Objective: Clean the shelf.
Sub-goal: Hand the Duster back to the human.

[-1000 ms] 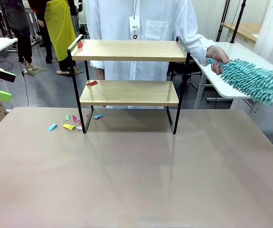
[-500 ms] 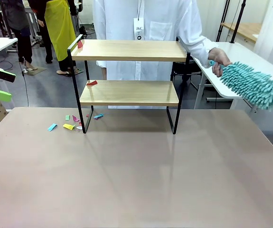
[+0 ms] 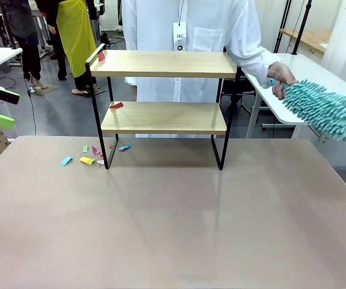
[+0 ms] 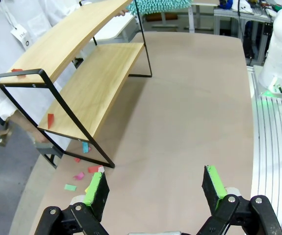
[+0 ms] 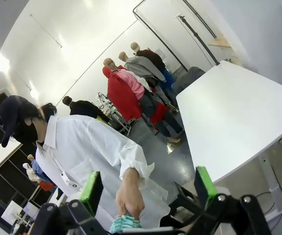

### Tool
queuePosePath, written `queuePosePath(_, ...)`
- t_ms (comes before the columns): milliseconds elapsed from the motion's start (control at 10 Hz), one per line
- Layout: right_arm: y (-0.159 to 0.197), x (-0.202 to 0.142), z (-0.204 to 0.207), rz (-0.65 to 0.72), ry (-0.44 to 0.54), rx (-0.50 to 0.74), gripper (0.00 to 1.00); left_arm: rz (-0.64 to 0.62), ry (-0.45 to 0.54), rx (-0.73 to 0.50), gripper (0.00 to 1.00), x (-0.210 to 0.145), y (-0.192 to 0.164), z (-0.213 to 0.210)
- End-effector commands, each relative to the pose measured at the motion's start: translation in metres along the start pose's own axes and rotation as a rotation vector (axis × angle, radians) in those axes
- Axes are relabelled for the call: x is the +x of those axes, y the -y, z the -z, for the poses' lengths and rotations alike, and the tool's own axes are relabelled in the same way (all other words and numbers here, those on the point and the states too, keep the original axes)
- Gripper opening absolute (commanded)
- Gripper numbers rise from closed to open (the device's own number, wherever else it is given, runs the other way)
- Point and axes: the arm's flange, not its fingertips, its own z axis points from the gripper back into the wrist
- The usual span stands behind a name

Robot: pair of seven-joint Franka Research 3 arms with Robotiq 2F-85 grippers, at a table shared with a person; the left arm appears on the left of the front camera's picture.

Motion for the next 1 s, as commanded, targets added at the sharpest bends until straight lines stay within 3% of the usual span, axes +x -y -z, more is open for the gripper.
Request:
queuePosePath(0,-0.0019,-0.0047,-0.0023,-0.015,-0.004,-0.012,1.00,0.017,0.028,0.001,1.00,0.0009,-0.0017,0.0021)
queuePosePath(900,-0.0019,-0.0047,-0.0023,-0.015,-0.004,-0.012,1.00,0.017,0.028,0.001,1.00,0.0009,-0.0017,0.0021)
